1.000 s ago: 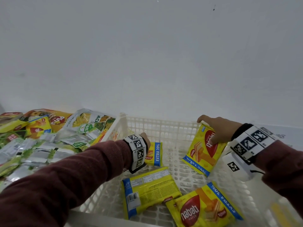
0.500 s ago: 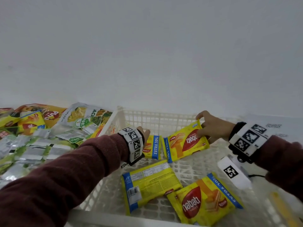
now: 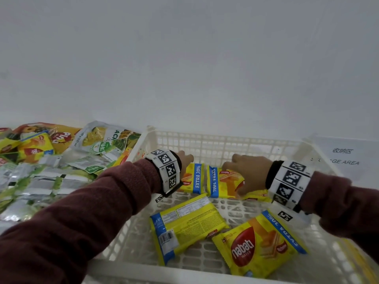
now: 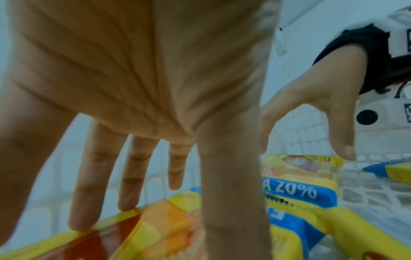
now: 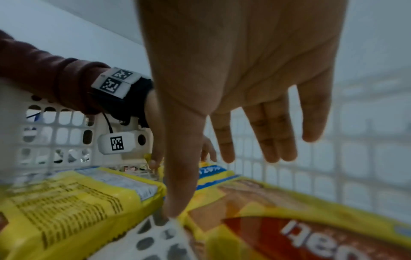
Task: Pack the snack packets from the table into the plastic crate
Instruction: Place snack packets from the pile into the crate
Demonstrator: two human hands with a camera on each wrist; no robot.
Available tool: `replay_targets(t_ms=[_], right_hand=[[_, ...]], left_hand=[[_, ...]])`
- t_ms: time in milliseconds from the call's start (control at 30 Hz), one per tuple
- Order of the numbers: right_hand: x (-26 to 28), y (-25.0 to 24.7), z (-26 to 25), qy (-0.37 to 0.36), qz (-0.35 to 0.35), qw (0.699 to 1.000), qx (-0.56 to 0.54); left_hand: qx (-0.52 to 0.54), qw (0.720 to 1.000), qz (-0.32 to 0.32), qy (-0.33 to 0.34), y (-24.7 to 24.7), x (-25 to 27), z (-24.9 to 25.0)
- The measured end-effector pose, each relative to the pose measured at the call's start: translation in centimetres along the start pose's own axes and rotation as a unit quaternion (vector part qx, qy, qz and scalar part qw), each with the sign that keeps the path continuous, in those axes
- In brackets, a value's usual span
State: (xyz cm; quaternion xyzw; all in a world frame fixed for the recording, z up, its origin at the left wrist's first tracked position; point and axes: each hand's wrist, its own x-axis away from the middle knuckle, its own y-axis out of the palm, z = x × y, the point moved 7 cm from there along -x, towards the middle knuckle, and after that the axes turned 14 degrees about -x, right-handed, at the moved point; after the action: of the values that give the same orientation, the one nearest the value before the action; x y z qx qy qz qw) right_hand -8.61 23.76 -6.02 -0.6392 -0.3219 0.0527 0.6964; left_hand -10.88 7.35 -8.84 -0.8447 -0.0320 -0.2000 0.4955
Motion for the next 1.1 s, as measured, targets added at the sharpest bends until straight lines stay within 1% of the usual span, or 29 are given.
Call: replay_targets(t_ms=[67,100,233,300,367,400,467,533,567,600,667,733,800,867,933,1000,1067,1100], right_hand=[[-1.1,1.3,-0.7,-0.009,-0.052,0.999,-0.011],[-1.4,1.7,-1.0,-0.004,-0.064,0.998,-0.009],[-1.7,2.0,-0.9,0.027,-0.068,0.997,0.000],[-1.2,1.1,-0.5,0.038,-0.067,0.995,-0.062],[-0.7,-0.1,0.1,0.047,-0.064,0.986,-0.149],[-0.4,-0.6,0.5,0.059,-0.061,0.981,-0.175],[0.2,-1.0,0.9,0.091,-0.070,0.977,-0.177],[1.0,-0.5,0.9,0.113,-0.104,0.979,-0.138],[1.3,-0.3,0.7,0.105,-0.114,0.982,-0.107],[1.3,-0.4,0.3,0.082,-0.117,0.987,-0.073],[1.3,-0.2,-0.7,0.001,-0.128,0.992,0.001],[1.5,0.7,-1.7,-0.074,-0.147,0.981,0.103],[1.5,2.1,-2.6,-0.114,-0.136,0.964,0.196],[1.2,3.4,-3.4,-0.149,-0.121,0.950,0.246],[1.1,3.6,-3.6,-0.162,-0.113,0.949,0.246],[1.2,2.5,-3.4,-0.154,-0.090,0.958,0.224],[1.3,1.2,-2.6,-0.116,-0.042,0.971,0.205],[1.2,0.6,-2.0,-0.083,-0.019,0.977,0.195]], left_hand=[[-0.013,1.000,0.000,0.005,0.2,0.1,0.0],[-0.017,1.000,0.002,0.006,0.3,0.1,0.0],[-0.027,0.999,0.012,0.011,0.2,0.3,-0.1],[-0.027,0.999,0.007,0.015,0.2,0.4,-0.1],[-0.023,1.000,0.001,0.017,0.1,0.5,0.0],[-0.022,1.000,0.002,0.018,0.0,0.5,0.0],[-0.021,1.000,0.005,0.015,0.0,0.5,0.0],[-0.015,1.000,-0.003,0.010,0.2,0.4,0.1],[-0.012,1.000,-0.001,0.007,0.1,0.2,0.1],[-0.008,1.000,0.008,0.006,0.0,0.1,0.1],[-0.004,1.000,0.011,0.007,0.0,0.1,0.2],[-0.007,1.000,0.007,0.007,0.2,0.1,0.2],[-0.020,1.000,0.013,0.008,0.1,0.4,0.2],[-0.021,1.000,0.006,0.010,-0.1,0.6,0.3],[-0.019,1.000,0.001,0.009,-0.1,0.7,0.3],[-0.016,1.000,0.005,0.006,-0.3,0.9,0.2],[-0.017,1.000,0.011,0.008,-0.3,0.9,0.1],[-0.017,1.000,0.006,0.008,-0.3,0.9,0.0]])
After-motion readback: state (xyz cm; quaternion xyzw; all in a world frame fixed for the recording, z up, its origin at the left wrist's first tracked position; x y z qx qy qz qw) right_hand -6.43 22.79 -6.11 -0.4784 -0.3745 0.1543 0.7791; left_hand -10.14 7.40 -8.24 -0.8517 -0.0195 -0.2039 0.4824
